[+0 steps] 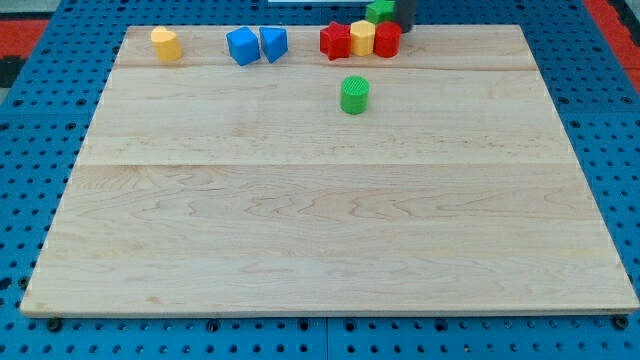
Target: Move the yellow hexagon to the left side of the green circle
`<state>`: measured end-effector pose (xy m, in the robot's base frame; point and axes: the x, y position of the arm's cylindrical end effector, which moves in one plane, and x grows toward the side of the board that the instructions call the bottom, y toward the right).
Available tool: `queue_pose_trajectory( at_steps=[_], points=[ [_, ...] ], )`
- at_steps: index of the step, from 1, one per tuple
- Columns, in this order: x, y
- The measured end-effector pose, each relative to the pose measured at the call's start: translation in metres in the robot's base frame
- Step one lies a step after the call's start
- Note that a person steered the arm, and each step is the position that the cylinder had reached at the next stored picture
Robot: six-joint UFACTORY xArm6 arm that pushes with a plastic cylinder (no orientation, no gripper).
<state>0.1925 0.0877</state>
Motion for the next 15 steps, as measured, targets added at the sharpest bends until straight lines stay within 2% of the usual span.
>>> queue_pose_trajectory(
  at_steps=[1, 2, 4, 5, 6, 7, 9, 11, 12, 14, 15],
  points=[
    [0.000, -0.051],
    [0.007, -0.074],
    [0.044, -0.054],
    [0.000, -0.053],
    [0.023, -0.012],
    [0.069, -0.012],
    [0.108, -0.024],
    [0.117, -0.078],
    [0.099, -0.068],
    [0.099, -0.167],
    [0.111, -0.186]
  ],
)
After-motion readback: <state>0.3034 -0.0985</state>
